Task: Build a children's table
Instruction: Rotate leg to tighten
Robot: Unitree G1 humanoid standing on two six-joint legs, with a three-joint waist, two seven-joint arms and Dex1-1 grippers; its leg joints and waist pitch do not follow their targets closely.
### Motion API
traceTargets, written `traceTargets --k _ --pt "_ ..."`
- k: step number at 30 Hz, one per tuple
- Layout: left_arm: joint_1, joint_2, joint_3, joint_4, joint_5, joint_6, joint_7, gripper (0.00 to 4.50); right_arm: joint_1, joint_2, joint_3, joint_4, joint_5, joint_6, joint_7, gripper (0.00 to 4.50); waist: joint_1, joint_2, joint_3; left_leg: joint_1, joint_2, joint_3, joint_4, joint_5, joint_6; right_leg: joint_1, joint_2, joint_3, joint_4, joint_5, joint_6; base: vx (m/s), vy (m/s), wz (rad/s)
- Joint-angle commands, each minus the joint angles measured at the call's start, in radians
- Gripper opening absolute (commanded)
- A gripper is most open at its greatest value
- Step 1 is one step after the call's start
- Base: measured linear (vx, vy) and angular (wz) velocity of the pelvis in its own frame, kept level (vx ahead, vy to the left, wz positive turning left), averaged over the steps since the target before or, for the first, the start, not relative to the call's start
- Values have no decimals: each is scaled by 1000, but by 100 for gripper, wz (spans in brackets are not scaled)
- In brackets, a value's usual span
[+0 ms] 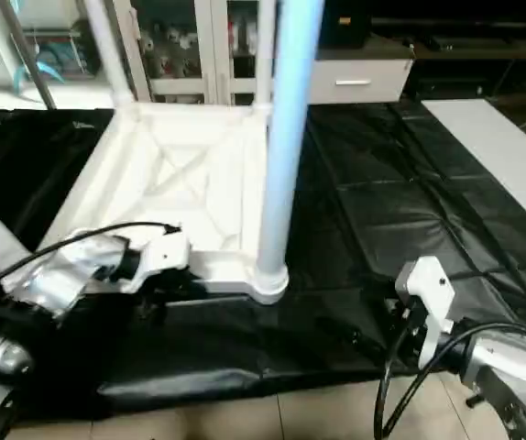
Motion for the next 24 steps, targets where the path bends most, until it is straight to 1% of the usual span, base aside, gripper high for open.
traceTargets --k 1,2,3,4,5,7,8,9,10,11,12,13,14,15,16,17,18,19,20,21,22,23,24 --pt "43 36 50 -37 -24 41 25 2 -12 8 3 -16 -6 4 -14 448 10 -12 -53 -1 68 -37 -72 -160 73 42 -85 54 -87 -186 -225 0 0 0" --pt "46 38 51 -42 -23 45 26 2 -12 8 3 -16 -6 4 -15 448 10 -12 -53 -1 68 -37 -72 -160 73 42 -85 54 -87 -186 -225 0 0 0" --pt "52 43 51 -51 -22 51 26 2 -12 8 4 -17 -6 3 -17 448 10 -10 -53 2 66 -36 -72 -164 73 39 -83 54 -88 -188 -225 0 0 0" --pt "79 69 56 -86 -14 80 37 2 -12 8 7 -14 -8 1 -20 448 9 -12 -53 2 68 -36 -72 -160 70 41 -85 56 -85 -173 -229 0 0 0" --pt "92 85 59 -101 -13 88 41 2 -14 8 8 -11 -9 0 -21 448 7 -11 -52 -2 68 -37 -73 -160 71 43 -84 55 -84 -173 -229 0 0 0" --pt "113 113 68 -122 -14 103 46 2 -15 8 8 -9 -11 -3 -21 448 5 -12 -51 0 66 -37 -74 -169 69 41 -83 55 -86 -196 -223 0 0 0" --pt "125 129 71 -136 -12 107 47 2 -15 8 8 -8 -12 -3 -21 448 5 -12 -51 3 65 -36 -73 -177 66 38 -82 55 -88 -213 -220 0 0 0" --pt "137 141 77 -151 -13 112 49 2 -16 7 8 -6 -12 -4 -19 448 3 -17 -49 2 65 -35 -74 -180 66 38 -82 56 -90 -220 -217 0 0 0" --pt "146 148 81 -163 -14 119 49 2 -17 6 8 -4 -12 -4 -18 448 4 -15 -48 2 66 -37 -75 -184 63 38 -83 56 -90 -236 -213 0 0 0" --pt "160 156 86 -191 -19 140 49 2 -21 5 6 0 -13 -4 -15 448 3 -20 -48 4 67 -36 -76 -188 60 36 -82 56 -90 -244 -209 0 0 0" --pt "168 159 88 -206 -20 150 49 2 -24 4 7 3 -14 -4 -13 448 4 -16 -47 7 67 -35 -76 -192 58 33 -81 57 -91 -249 -209 0 0 0" --pt "180 163 91 -230 -22 165 50 2 -31 3 8 8 -15 -4 -12 448 3 -15 -48 8 68 -35 -76 -190 55 34 -81 58 -88 -236 -211 0 0 0" --pt "196 166 94 -261 -25 182 52 2 -44 4 11 15 -18 -5 -15 448 4 -17 -47 4 68 -37 -77 -184 56 36 -82 57 -86 -222 -216 0 0 0" --pt "206 170 96 -282 -28 194 55 2 -54 6 14 19 -20 -5 -19 448 3 -16 -48 5 69 -37 -78 -182 55 37 -82 57 -84 -216 -218 0 0 0" --pt "208 171 96 -286 -29 196 56 2 -57 6 15 20 -21 -5 -19 448 5 -9 -48 6 68 -37 -78 -182 54 35 -82 57 -85 -212 -221 0 0 0" --pt "231 168 98 -323 -49 215 70 2 -83 25 28 30 -37 -18 -36 448 7 -3 -49 9 66 -35 -76 -185 49 34 -80 58 -85 -189 -230 0 0 0" --pt "235 166 98 -327 -53 219 72 2 -88 30 30 33 -41 -23 -41 448 7 4 -49 7 67 -37 -78 -186 44 36 -81 58 -82 -177 -235 0 0 0" --pt "245 153 97 -343 -58 221 81 2 -105 55 34 49 -58 -42 -69 448 10 2 -50 10 67 -35 -77 -186 42 33 -80 58 -84 -161 -239 0 0 0" --pt "248 153 97 -348 -59 222 83 2 -108 62 36 51 -62 -44 -77 448 11 6 -51 10 64 -35 -77 -188 39 34 -78 57 -83 -149 -246 0 0 0" --pt "249 152 97 -350 -60 223 84 2 -110 64 37 52 -63 -45 -80 448 13 3 -51 11 65 -34 -77 -189 38 34 -77 57 -83 -143 -247 0 0 0" --pt "257 143 94 -376 -72 224 82 2 -112 82 39 62 -69 -55 -94 448 18 3 -53 10 65 -35 -76 -180 37 37 -79 58 -79 -125 -250 0 0 0" --pt "259 137 95 -388 -79 224 84 2 -111 87 40 64 -70 -57 -99 448 19 0 -53 8 65 -35 -76 -172 41 39 -78 57 -77 -106 -253 0 0 0" --pt "259 127 95 -395 -88 217 83 2 -108 90 40 65 -69 -57 -100 448 19 0 -53 8 65 -35 -76 -172 41 39 -78 57 -77 -106 -253 0 0 0"
